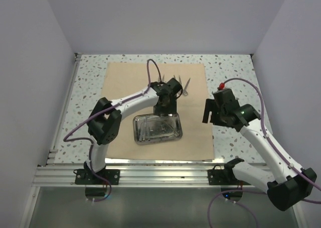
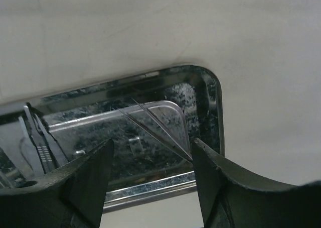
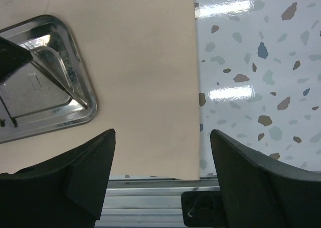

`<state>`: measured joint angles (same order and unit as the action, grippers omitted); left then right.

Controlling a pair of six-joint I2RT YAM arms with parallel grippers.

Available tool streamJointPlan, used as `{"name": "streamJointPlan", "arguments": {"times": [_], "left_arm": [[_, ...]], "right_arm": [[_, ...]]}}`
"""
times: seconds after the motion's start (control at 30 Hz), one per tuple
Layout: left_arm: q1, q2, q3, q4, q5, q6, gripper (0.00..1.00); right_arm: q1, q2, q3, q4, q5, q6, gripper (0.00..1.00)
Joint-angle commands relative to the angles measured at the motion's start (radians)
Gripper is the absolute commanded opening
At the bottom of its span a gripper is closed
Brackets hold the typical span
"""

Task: Open and lay out the surgical kit
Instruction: Pick up the medical item from the container.

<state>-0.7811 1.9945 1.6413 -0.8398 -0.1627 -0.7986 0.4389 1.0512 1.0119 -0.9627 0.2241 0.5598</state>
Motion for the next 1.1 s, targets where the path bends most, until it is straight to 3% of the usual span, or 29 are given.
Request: {"name": "streamJointPlan", "arguments": {"times": [0.0,0.4,0.5,0.53,0.63,0.7,0.83,1.07], "left_arm": [[-0.035,0.016,0.003,-0.057,0.017,-0.137,0.67],[-0.145,0.176,0.071,-0.091,0.051,-0.229,0.65],[-0.147,0.194,0.063,-0.091,0.049,-0.237,0.56],[-0.147,0.197,0.061,-0.093,0.049,-0.237,0.39],[-0.144,0.201,0.074,-0.097,0.037,-0.234,0.08],[-0.132,0.204,0.104,-0.117,0.02,-0.22,0.01],[-0.083,0.207,0.176,-0.153,-0.012,-0.165,0.0],[0.005,0.236,0.443,-0.242,-0.119,-0.053,0.0]], "right_arm": [[0.004,-0.06,-0.003,-0.007,-0.015,-0.011,0.8],[0.004,-0.168,0.024,-0.12,-0.005,-0.047,0.8],[0.003,-0.172,0.031,-0.126,-0.002,-0.058,0.8],[0.003,-0.172,0.033,-0.131,-0.002,-0.061,0.8],[0.004,-0.169,0.037,-0.133,-0.002,-0.066,0.8],[0.004,-0.168,0.039,-0.134,0.006,-0.067,0.8],[0.004,-0.168,0.042,-0.137,0.014,-0.066,0.81],[0.003,-0.14,0.039,-0.12,0.021,-0.052,0.8]]}}
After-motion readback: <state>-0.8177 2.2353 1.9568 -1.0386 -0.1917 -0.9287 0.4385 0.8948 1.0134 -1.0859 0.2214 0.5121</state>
